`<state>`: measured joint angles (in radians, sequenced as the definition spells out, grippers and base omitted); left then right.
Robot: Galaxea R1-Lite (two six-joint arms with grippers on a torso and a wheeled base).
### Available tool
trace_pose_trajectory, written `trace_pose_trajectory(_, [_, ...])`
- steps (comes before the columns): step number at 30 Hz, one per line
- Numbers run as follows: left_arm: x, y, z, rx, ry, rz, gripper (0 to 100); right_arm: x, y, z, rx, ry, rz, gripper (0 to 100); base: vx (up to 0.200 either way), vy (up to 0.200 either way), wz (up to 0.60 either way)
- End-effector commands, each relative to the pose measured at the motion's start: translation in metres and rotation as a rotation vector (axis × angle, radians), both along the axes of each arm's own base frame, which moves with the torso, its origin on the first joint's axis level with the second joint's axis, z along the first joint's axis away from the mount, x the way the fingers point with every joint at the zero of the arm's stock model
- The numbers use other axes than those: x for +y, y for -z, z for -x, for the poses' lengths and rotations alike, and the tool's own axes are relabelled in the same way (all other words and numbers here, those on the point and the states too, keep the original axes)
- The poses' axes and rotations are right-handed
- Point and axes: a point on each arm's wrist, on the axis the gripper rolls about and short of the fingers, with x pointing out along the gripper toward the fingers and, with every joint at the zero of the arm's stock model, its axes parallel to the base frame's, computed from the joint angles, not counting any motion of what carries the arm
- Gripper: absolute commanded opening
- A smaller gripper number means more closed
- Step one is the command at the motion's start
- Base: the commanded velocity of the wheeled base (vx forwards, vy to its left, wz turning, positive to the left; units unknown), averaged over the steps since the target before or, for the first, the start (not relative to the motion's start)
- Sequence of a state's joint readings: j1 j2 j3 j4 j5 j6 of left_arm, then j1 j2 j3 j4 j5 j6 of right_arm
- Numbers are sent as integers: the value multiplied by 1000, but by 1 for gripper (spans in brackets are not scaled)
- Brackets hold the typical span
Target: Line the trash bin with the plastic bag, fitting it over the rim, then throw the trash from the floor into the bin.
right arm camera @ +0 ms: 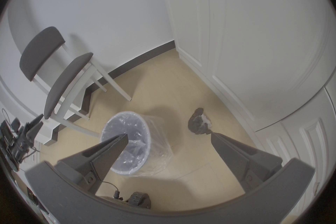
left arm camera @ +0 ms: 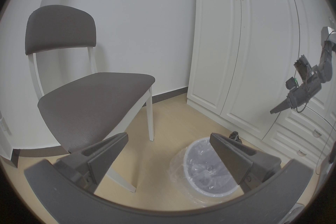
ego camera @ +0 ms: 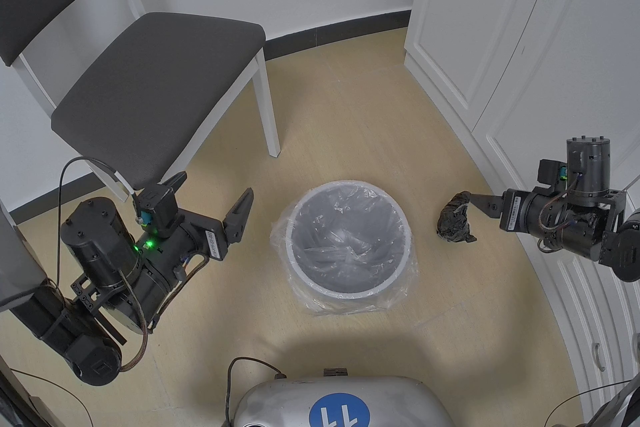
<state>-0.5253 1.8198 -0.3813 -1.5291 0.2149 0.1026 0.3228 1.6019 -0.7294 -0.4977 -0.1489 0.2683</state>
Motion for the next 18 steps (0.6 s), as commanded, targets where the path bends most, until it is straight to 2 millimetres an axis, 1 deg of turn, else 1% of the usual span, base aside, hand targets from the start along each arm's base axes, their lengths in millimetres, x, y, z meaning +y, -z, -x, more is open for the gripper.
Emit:
trace_pose_trajectory(1, [12, -7, -3, -26, -29, 8, 100, 24, 5, 14, 11, -54, 26, 100, 0, 0, 0])
trace_pose_trajectory(2, [17, -14, -1, -50, -21, 8, 100, 34, -3, 36, -31, -79, 40, 100, 0, 0, 0])
trace_pose_trajectory(3, [18, -16, 0, -57, -8, 2, 100, 41, -8, 50, -57, -109, 40, 100, 0, 0, 0])
trace_pose_trajectory(4, [18, -16, 0, -57, -8, 2, 100, 41, -8, 50, -57, -109, 40, 100, 0, 0, 0])
trace_pose_trajectory(5, [18, -16, 0, -62, 7, -1, 100, 49, -18, 69, -98, -158, 29, 100, 0, 0, 0])
trace_pose_trajectory(6, [18, -16, -1, -61, 7, -3, 100, 50, -22, 76, -115, -173, 24, 100, 0, 0, 0])
trace_pose_trajectory(8, [18, -13, -2, -53, 6, -7, 100, 50, -28, 84, -142, -183, 22, 100, 0, 0, 0])
trace_pose_trajectory(13, [22, -12, -6, -52, -11, -10, 100, 52, -29, 102, -185, -197, 96, 100, 0, 0, 0])
trace_pose_trajectory(14, [22, -12, -6, -52, -11, -10, 100, 52, -29, 102, -185, -197, 96, 100, 0, 0, 0])
trace_pose_trajectory(15, [22, -11, -7, -47, -13, -15, 100, 57, -30, 109, -190, -228, 93, 100, 0, 0, 0])
trace_pose_trajectory(18, [21, -7, -10, -37, -15, -23, 100, 57, -31, 109, -190, -235, 77, 100, 0, 0, 0])
